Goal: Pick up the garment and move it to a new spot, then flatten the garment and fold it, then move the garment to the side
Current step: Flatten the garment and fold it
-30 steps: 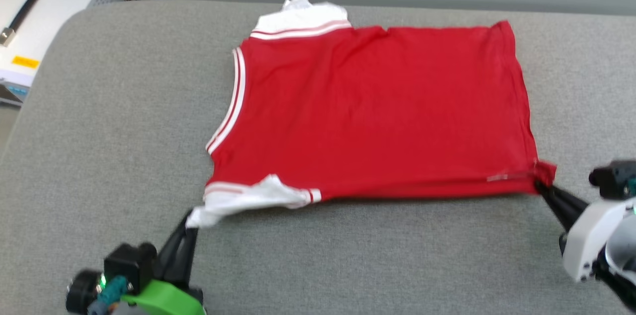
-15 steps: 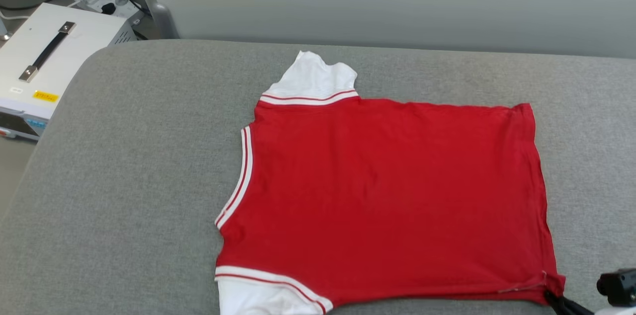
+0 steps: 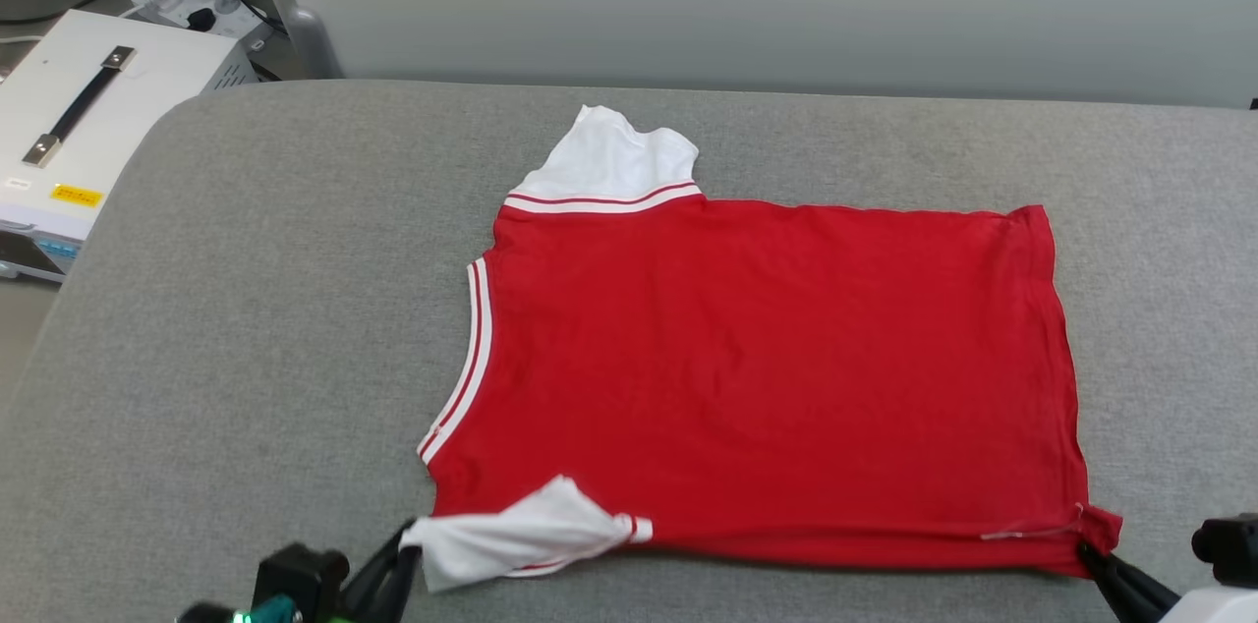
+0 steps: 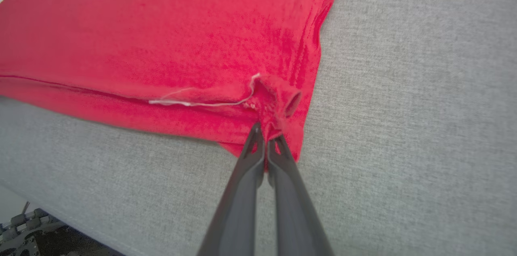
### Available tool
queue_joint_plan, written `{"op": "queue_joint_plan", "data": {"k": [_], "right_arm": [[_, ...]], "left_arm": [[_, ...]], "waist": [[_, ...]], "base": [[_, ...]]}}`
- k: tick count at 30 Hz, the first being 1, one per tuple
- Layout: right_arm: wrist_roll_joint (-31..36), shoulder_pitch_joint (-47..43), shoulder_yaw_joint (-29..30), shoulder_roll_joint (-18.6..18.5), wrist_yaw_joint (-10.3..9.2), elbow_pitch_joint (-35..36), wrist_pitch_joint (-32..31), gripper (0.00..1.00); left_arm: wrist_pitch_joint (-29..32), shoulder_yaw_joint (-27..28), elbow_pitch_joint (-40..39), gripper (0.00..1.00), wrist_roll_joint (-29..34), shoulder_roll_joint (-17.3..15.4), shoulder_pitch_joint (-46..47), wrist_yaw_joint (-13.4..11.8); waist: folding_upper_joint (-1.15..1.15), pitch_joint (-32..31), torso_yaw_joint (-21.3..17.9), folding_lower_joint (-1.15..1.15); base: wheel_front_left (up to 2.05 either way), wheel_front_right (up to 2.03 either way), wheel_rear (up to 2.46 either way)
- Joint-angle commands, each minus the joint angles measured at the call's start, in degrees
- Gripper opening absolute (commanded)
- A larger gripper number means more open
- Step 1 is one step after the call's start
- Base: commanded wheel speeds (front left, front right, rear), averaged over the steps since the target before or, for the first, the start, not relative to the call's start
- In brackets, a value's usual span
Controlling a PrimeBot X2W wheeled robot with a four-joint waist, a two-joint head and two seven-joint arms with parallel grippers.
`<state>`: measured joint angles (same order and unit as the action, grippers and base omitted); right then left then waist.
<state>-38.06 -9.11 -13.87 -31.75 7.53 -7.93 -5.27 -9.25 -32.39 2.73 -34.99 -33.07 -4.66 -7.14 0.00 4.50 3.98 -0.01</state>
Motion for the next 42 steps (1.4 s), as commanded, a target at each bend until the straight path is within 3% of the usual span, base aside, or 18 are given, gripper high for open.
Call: {"op": "queue_joint_plan", "data": {"k": [1, 13, 21, 34, 35, 36, 37, 38, 42], "right_arm": [[-0.01, 1.06, 0.85, 0.22, -0.04, 0.77, -0.34, 0.0], [0.39, 9.27, 2.38, 0.65, -0.04, 4.1, -3.19, 0.0], [0.71, 16.81, 0.6, 0.34, -0.04, 1.82, -5.74, 0.0], [2.2, 20.77, -2.56, 2.29, -0.04, -5.45, -4.67, 0.0], [2.25, 20.63, -2.25, 2.31, -0.04, -5.46, -3.93, 0.16], [2.21, 20.46, -2.0, 2.32, -0.04, -5.33, -3.43, 0.44], [2.29, 20.21, -1.63, 2.23, -0.04, -4.97, -2.72, 1.0], [2.53, 19.87, -0.91, 2.18, -0.04, -4.45, -1.78, 1.0], [3.22, 17.73, 2.26, 2.22, -0.04, -1.46, 0.31, 1.0]], "left_arm": [[-0.02, 0.29, -0.25, 0.0, 0.99, -0.82, 2.46, 0.63], [2.17, 0.18, 7.59, 0.0, 3.4, -0.37, 21.92, 7.83], [1.33, -2.45, 22.93, 0.0, 4.15, 3.1, 33.12, 12.73], [-3.24, -8.53, 38.05, 0.0, 2.95, 8.4, 36.67, 14.52], [-3.53, -8.68, 38.64, 0.0, 2.67, 8.5, 36.81, 14.54], [-3.76, -8.69, 39.02, 0.12, 2.45, 8.39, 36.95, 14.55], [-4.04, -8.61, 39.39, 0.53, 2.21, 8.11, 37.16, 14.56], [-4.29, -8.53, 39.49, 1.0, 2.17, 7.82, 37.4, 14.57], [-4.89, -7.71, 37.75, 1.0, 1.82, 5.62, 38.29, 14.59]], "waist": [[0.0, 0.63, -0.49, 0.01], [0.0, 8.23, -2.38, 0.01], [0.0, 14.43, -2.8, 0.01], [0.0, 14.52, -2.16, 0.01], [0.0, 13.88, -1.92, 0.01], [0.0, 13.43, -1.8, 0.01], [0.0, 12.78, -1.64, 0.01], [0.0, 12.06, -1.39, 0.01], [0.0, 9.66, -0.53, 0.01]], "base": [[0.0, 0.0, 0.0], [0.0, 0.0, 0.0], [0.0, 0.0, 0.0], [0.0, 0.0, 0.0], [0.0, 0.0, 0.0], [0.0, 0.0, 0.0], [0.0, 0.0, 0.0], [0.0, 0.0, 0.0], [0.0, 0.0, 0.0]]}}
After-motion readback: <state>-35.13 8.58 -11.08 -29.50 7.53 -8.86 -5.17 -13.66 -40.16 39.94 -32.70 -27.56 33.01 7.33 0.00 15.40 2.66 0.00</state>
